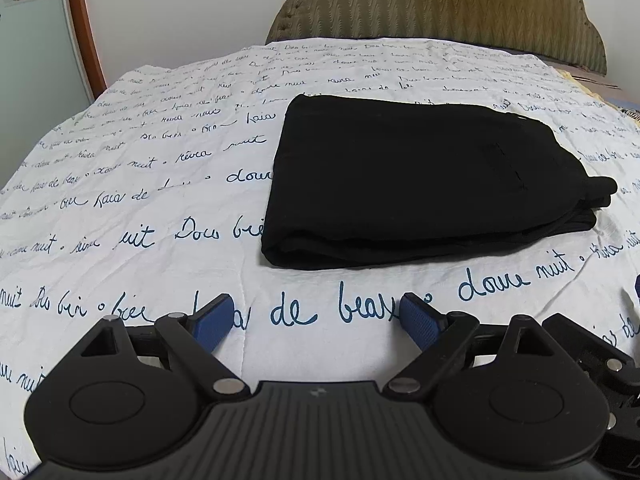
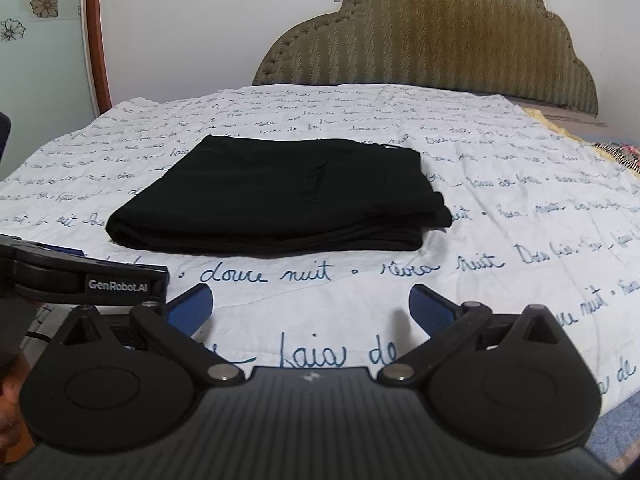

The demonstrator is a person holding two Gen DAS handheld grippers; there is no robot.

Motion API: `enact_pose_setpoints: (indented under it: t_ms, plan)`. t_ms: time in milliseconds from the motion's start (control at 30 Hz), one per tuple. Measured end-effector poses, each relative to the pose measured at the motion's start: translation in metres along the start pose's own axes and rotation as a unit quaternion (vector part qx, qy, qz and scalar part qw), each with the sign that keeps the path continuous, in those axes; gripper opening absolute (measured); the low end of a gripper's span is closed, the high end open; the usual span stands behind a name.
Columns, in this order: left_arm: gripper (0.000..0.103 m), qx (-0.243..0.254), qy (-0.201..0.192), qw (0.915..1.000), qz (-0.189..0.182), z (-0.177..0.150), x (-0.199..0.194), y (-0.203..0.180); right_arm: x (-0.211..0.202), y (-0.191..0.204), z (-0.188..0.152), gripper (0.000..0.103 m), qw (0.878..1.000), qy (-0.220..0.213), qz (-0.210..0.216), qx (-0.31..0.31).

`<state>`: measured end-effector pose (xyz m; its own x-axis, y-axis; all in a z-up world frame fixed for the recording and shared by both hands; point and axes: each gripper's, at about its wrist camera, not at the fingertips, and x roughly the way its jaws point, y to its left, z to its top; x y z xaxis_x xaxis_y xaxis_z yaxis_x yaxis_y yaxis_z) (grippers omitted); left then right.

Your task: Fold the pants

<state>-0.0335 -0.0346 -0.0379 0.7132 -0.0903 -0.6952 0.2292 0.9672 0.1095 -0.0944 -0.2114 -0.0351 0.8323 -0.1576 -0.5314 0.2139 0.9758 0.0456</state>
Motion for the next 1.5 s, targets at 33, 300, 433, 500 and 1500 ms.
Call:
enact_pose_setpoints:
  t_ms: [33, 300, 433, 500, 1500]
  plan:
    - [0.090, 0.001, 0.000, 1.0000, 0.000, 0.000, 0.000, 0.000, 0.001, -0.001, 0.000, 0.103, 1.000, 0.002, 0.002, 0.002]
    - [0.091, -0.002, 0.000, 1.0000, -0.003, 0.000, 0.000, 0.001, 0.003, 0.003, 0.001, 0.103, 1.000, 0.002, -0.009, -0.008]
    - [0.091, 0.001, -0.001, 1.0000, -0.001, 0.000, 0.000, 0.001, 0.005, 0.004, 0.000, 0.103, 1.000, 0.006, -0.018, -0.015]
    - [0.091, 0.001, -0.001, 1.0000, -0.001, 0.000, 0.000, 0.001, 0.005, 0.003, 0.000, 0.103, 1.000, 0.007, -0.015, -0.015]
    - [0.094, -0.012, -0.004, 0.9999, 0.004, -0.004, 0.001, 0.010, 0.008, 0.003, -0.004, 0.103, 0.999, -0.003, -0.020, -0.034]
